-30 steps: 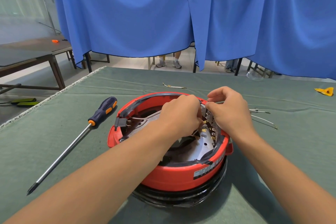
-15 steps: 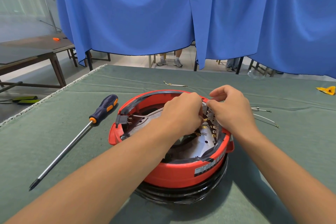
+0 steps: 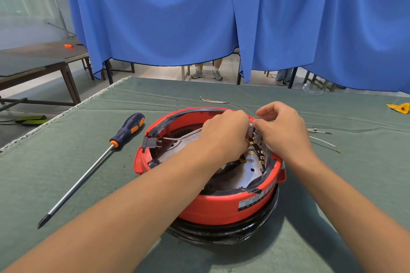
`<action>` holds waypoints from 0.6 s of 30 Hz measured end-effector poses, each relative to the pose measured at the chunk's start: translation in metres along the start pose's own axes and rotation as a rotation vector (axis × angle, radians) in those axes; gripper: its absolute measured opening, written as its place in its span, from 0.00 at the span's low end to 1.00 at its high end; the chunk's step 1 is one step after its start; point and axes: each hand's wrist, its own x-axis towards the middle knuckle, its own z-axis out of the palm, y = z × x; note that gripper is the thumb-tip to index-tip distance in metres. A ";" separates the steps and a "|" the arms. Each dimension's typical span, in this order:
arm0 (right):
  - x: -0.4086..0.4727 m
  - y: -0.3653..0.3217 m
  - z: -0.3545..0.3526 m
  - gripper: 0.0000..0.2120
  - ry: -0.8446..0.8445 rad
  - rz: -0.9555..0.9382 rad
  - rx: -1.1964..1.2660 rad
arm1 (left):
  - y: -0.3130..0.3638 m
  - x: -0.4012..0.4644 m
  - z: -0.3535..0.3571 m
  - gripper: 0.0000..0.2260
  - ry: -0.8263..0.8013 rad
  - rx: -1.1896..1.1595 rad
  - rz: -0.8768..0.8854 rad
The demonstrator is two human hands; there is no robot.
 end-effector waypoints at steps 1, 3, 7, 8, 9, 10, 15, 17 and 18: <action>0.000 0.000 0.000 0.06 0.000 0.000 -0.001 | 0.000 0.000 0.001 0.06 0.006 0.006 0.001; 0.000 0.000 0.000 0.06 0.003 0.000 -0.004 | 0.000 0.001 0.002 0.06 0.014 0.014 0.002; -0.001 -0.001 0.000 0.06 0.007 0.006 -0.021 | -0.001 0.002 0.004 0.08 -0.007 -0.006 -0.003; -0.002 -0.001 -0.001 0.06 0.007 0.005 -0.028 | -0.001 0.002 0.005 0.08 -0.017 -0.022 -0.005; -0.002 -0.001 -0.001 0.06 0.008 0.005 -0.035 | -0.002 0.002 0.005 0.08 -0.030 -0.041 -0.005; -0.002 -0.001 -0.001 0.06 0.009 0.004 -0.041 | -0.003 0.003 0.005 0.08 -0.041 -0.062 -0.002; -0.002 -0.002 -0.001 0.06 0.012 0.007 -0.041 | -0.004 0.003 0.003 0.07 -0.078 -0.100 0.028; -0.002 -0.002 -0.001 0.06 0.011 0.009 -0.034 | -0.004 0.004 0.003 0.07 -0.077 -0.068 0.039; -0.001 -0.002 -0.001 0.06 0.011 0.010 -0.032 | -0.004 0.005 0.003 0.07 -0.068 -0.055 0.043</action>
